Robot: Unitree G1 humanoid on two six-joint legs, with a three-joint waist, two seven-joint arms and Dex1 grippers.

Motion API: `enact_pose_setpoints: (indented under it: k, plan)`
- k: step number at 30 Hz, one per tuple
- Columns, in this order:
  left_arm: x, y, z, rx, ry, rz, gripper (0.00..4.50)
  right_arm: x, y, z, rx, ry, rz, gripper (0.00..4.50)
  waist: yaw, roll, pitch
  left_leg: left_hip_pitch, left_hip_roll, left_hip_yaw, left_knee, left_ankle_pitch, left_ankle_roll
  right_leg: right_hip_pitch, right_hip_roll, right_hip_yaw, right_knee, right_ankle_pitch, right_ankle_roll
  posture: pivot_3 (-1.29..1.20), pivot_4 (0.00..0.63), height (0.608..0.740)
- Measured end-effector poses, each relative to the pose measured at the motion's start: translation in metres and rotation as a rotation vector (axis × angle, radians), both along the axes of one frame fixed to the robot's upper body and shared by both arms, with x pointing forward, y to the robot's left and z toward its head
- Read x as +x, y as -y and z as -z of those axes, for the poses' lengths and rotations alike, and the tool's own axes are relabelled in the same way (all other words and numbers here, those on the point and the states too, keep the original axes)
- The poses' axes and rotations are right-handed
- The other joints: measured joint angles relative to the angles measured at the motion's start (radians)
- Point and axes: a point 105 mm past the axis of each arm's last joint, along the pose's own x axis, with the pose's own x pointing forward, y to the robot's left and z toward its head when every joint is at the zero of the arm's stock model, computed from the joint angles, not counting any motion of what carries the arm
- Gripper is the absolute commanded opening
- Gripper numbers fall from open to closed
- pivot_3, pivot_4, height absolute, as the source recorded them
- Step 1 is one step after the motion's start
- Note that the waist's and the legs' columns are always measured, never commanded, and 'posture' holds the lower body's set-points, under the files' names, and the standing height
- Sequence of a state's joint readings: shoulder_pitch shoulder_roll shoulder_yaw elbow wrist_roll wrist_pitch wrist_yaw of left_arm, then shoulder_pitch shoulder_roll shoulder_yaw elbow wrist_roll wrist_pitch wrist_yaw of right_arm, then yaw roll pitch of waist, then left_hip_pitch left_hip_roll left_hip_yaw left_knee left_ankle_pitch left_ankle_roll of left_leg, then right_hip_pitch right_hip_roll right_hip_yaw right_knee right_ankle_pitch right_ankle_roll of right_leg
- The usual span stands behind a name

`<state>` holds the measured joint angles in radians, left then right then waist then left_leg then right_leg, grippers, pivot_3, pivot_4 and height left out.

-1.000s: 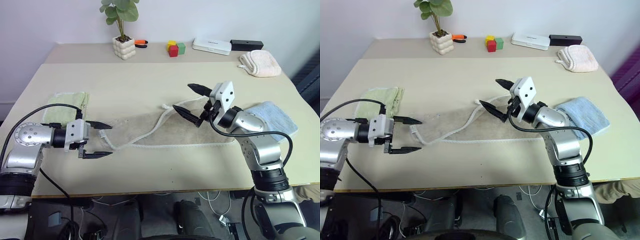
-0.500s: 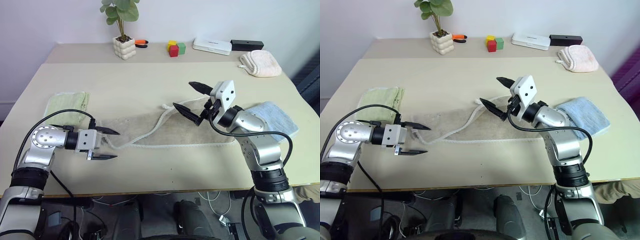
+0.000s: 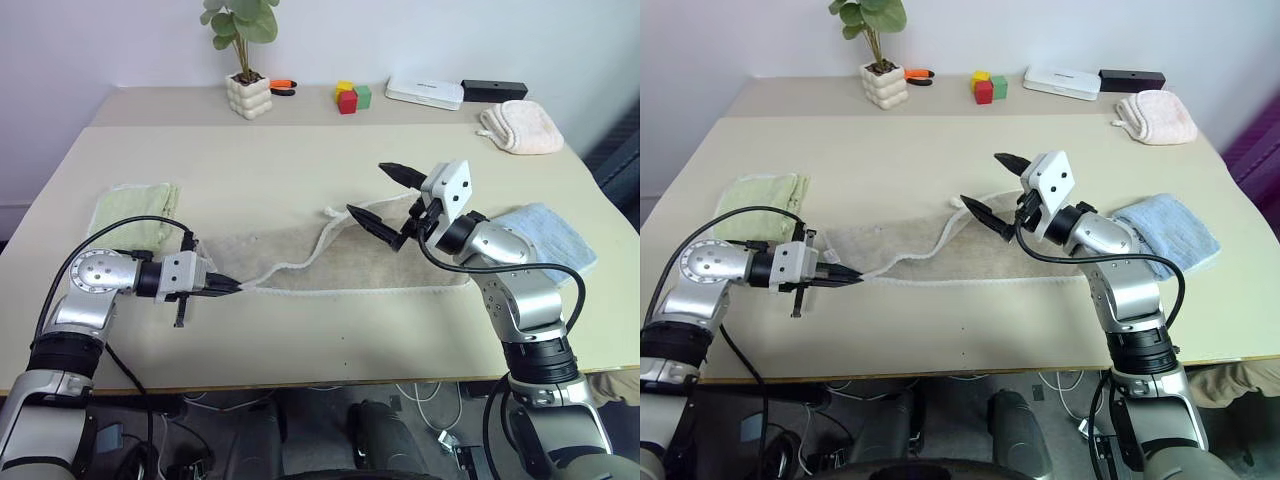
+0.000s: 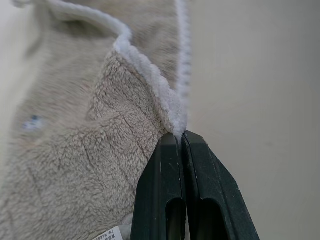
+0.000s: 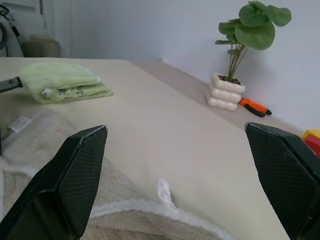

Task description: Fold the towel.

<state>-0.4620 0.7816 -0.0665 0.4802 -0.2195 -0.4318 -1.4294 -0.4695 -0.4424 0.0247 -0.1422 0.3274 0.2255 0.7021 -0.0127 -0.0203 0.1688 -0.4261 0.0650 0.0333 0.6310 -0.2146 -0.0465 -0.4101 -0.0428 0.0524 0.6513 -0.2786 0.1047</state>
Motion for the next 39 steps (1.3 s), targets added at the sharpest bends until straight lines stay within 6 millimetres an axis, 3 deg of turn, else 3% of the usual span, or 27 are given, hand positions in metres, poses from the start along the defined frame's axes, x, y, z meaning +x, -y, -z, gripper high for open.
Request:
enact_pose_setpoints:
  k: [5, 11, 17, 25, 30, 34, 39]
  plan:
    - [0.010, -0.010, -0.027, -0.045, 0.084, -0.059, 0.05, 0.008, 0.005, 0.004, -0.021, 0.014, 0.056, 4.50, 0.000, 0.000, 0.000, 0.000, 0.000, 0.000, 0.000, 0.000, 0.000, 0.000, 0.000, 0.000, 0.000, 0.000, 0.000, 0.00, 0.150, 0.740]
    - [0.012, -0.019, -0.032, -0.072, 0.089, -0.119, 0.05, 0.049, 0.038, 0.027, -0.182, -0.027, 0.319, 4.50, -0.002, 0.000, 0.000, 0.000, 0.000, 0.000, 0.000, 0.000, 0.000, 0.000, 0.000, 0.000, 0.000, 0.000, 0.000, 0.00, 0.150, 0.740]
    - [-0.002, -0.028, -0.018, -0.094, 0.072, -0.176, 0.05, 0.080, 0.064, 0.038, -0.156, -0.172, 0.534, 4.50, -0.008, 0.000, 0.000, 0.000, 0.000, 0.001, -0.002, 0.000, 0.000, -0.002, 0.000, 0.001, 0.002, 0.000, 0.000, 0.00, 0.150, 0.740]
    - [-0.016, -0.019, -0.010, -0.139, 0.074, -0.200, 0.05, 0.121, 0.090, 0.033, -0.015, -0.351, 0.769, 4.50, -0.004, 0.000, 0.000, 0.000, 0.000, 0.003, -0.001, 0.000, 0.000, -0.003, -0.002, 0.001, 0.003, 0.000, 0.000, 0.00, 0.150, 0.740]
    - [-0.027, -0.015, -0.006, -0.162, 0.051, -0.199, 0.05, 0.128, 0.106, 0.062, 0.031, -0.540, 0.850, 4.50, -0.009, 0.001, 0.000, 0.000, 0.000, 0.003, -0.002, 0.000, 0.000, -0.003, -0.001, 0.002, 0.002, 0.000, 0.000, 0.00, 0.150, 0.740]
    - [-0.033, -0.019, -0.003, -0.173, 0.044, -0.220, 0.05, 0.124, 0.106, 0.089, 0.018, -0.648, 0.841, 4.50, -0.013, 0.001, 0.001, 0.000, 0.000, 0.003, -0.003, 0.000, 0.000, -0.004, -0.001, 0.002, 0.002, 0.000, 0.000, 0.00, 0.150, 0.740]
    - [-0.036, -0.020, -0.008, -0.183, 0.066, -0.227, 0.05, 0.126, 0.100, 0.085, 0.066, -0.672, 0.808, 4.50, -0.027, 0.001, 0.001, 0.000, 0.000, 0.003, -0.003, 0.000, 0.000, -0.004, -0.001, 0.002, 0.002, 0.000, 0.000, 0.00, 0.150, 0.740]
